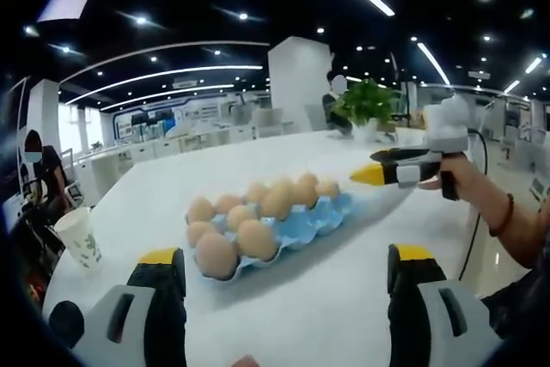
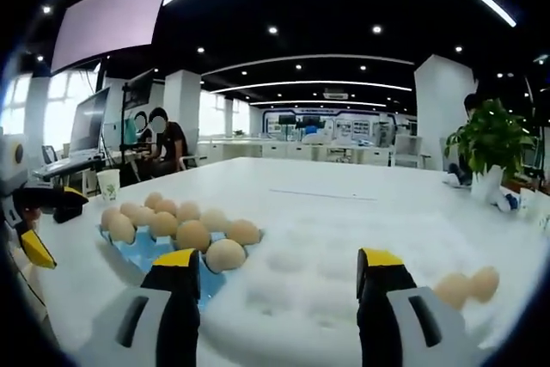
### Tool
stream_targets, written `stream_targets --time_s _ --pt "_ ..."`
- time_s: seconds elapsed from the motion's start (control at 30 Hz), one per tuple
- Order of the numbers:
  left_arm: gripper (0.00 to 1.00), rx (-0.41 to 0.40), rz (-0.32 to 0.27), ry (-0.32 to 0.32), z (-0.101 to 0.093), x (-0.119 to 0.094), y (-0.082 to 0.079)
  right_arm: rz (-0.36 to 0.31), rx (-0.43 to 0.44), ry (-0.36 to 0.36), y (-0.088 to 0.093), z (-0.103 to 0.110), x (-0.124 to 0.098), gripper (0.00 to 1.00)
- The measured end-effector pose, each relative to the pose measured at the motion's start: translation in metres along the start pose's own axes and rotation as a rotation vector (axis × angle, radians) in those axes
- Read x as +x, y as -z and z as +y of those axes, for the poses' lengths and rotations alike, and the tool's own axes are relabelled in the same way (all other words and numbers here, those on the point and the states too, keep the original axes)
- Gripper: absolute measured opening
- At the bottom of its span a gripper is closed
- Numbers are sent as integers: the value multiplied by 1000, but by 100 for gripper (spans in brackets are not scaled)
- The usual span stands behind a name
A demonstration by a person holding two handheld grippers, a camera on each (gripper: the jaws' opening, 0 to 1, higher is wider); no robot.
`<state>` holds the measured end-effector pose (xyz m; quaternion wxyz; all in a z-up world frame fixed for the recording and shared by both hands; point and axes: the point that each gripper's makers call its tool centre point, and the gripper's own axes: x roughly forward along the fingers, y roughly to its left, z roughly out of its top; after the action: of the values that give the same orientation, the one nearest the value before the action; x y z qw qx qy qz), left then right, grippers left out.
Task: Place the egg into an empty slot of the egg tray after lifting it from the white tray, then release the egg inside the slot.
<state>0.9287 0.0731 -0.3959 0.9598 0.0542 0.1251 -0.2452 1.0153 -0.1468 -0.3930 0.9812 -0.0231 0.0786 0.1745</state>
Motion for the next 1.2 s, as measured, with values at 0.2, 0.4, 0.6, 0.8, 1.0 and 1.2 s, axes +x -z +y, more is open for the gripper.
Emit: stream_targets --time_s 0.2,0.4,0.6,0.8,1.0,1.2 --pt "100 -1 6 -19 7 -1 2 5 0 41 4 -16 -4 77" --pt "100 -3 10 -38 13 -1 3 8 4 82 7 -32 -9 77" --pt "100 -1 10 -37 12 -1 3 13 16 108 11 -44 -13 75" --pt "100 -2 11 -38 13 -1 3 11 12 127 14 -52 -16 71" --pt "100 2 19 -36 12 0 5 6 33 156 17 -63 -18 59" --pt "100 -1 28 -40 14 0 8 24 31 189 23 -73 -20 48"
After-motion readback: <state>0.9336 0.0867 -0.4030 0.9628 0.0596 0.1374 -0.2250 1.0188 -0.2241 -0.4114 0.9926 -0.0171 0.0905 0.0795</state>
